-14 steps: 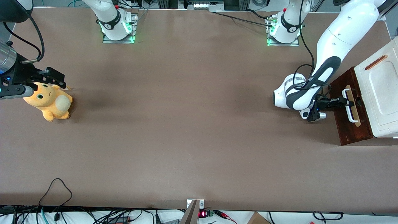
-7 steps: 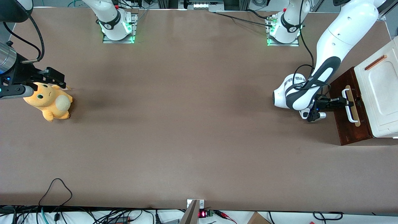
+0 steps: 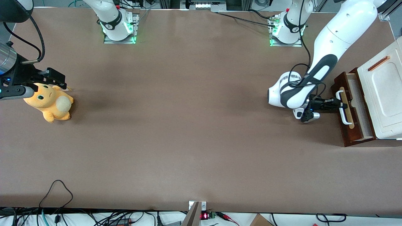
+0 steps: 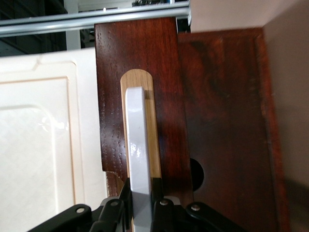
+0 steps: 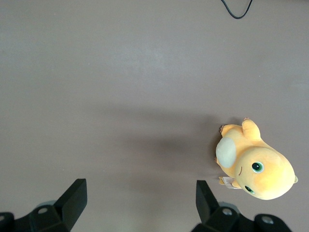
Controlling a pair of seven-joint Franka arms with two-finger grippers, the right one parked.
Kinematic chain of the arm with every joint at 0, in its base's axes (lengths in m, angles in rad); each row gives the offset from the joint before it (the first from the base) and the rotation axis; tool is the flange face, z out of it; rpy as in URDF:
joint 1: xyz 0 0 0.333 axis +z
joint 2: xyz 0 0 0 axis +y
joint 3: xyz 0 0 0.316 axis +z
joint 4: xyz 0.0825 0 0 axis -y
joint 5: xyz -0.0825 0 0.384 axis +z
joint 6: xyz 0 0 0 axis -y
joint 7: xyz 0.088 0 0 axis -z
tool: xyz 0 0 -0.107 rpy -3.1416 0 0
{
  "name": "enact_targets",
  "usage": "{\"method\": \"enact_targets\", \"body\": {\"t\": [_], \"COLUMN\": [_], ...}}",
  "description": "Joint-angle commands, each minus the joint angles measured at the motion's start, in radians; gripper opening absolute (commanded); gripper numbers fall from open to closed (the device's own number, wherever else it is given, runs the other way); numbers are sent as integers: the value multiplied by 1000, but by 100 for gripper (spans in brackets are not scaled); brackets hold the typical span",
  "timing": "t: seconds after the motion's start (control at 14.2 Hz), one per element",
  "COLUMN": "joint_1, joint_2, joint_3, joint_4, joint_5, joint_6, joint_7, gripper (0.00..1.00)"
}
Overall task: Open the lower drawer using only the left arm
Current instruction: 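Pull the handle with the left gripper, sliding the drawer out of the cabinet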
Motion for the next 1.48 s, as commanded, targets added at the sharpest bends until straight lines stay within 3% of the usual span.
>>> {"method": "enact_targets", "body": {"t": [0.0,0.35,0.42,0.49,0.56,0.71,0.99,1.2,1.41], "joint_1": [-74,-66,-62,-59,-45,-40,-59,-73,-73], "joint_2": [-23,-26,-26,-27,-43,-70,-151,-285,-421], "joint_3": [-34,-45,-44,-44,-45,-45,-48,-47,-8], "joint_4": [7,2,4,4,5,22,139,225,286], "joint_5": [-8,-26,-26,-26,-26,-54,-310,-555,-849], "joint_6": [21,22,30,38,51,87,182,312,426], "joint_7": [57,61,64,80,93,132,186,304,402], "gripper": [0,0,20,74,100,100,100,100,100]}}
